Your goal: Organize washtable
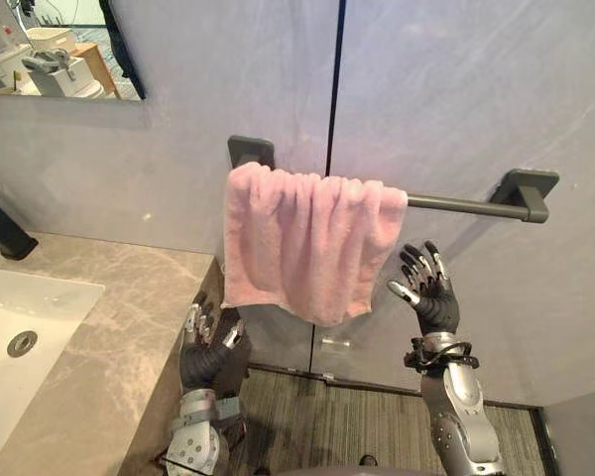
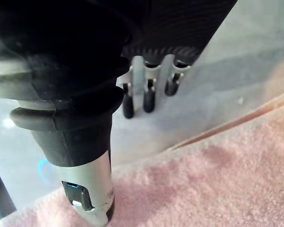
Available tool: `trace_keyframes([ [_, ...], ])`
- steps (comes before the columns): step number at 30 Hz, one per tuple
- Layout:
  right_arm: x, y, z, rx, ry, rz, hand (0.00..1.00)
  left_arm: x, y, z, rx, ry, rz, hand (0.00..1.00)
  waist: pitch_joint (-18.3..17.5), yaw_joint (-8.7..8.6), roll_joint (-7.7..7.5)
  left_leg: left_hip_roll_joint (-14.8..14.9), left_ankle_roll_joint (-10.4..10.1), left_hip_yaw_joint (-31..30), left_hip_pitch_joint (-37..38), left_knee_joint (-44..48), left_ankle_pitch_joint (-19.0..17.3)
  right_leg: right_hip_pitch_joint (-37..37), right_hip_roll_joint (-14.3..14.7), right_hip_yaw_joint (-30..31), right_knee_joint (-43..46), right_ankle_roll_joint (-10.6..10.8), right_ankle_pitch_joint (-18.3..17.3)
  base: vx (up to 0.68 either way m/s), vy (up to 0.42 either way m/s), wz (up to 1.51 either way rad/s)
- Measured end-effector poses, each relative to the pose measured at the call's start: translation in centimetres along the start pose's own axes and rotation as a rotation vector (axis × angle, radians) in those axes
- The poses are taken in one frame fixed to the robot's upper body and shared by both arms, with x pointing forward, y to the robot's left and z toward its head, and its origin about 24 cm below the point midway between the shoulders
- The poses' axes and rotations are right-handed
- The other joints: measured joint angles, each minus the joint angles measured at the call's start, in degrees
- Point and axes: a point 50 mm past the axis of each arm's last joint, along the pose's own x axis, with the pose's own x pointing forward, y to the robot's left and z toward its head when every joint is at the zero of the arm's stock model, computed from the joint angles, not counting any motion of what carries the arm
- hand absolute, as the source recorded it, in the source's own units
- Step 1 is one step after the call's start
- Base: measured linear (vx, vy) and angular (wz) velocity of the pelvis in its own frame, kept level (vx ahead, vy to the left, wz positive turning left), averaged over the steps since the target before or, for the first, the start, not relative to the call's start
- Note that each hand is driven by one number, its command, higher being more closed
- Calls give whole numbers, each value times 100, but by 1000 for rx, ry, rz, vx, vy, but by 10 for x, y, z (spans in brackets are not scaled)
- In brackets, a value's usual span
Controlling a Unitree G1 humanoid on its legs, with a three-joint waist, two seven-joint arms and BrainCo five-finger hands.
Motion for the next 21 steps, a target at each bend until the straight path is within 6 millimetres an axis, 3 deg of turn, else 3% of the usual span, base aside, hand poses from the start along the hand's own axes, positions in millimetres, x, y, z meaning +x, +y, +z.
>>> trace_keyframes([
  [10,24,30,7,0,-37,176,0,30,-4,60,23,-303,5,0,-154,-15,25,-3,-18,-195,-37,-42,130,41,1,-147,-1,-34,24,-49,-11,9],
  [17,34,41,6,13,-44,218,0,36,-3,69,63,-360,44,0,-205,-7,17,-1,-19,-226,-8,-124,219,35,3,-236,-1,-48,35,-22,-8,6],
  [21,38,45,7,11,-44,244,0,40,-8,71,56,-362,-26,0,-205,-7,16,4,-19,-187,-24,-126,219,-2,7,-200,-1,-52,39,-11,-2,-4],
])
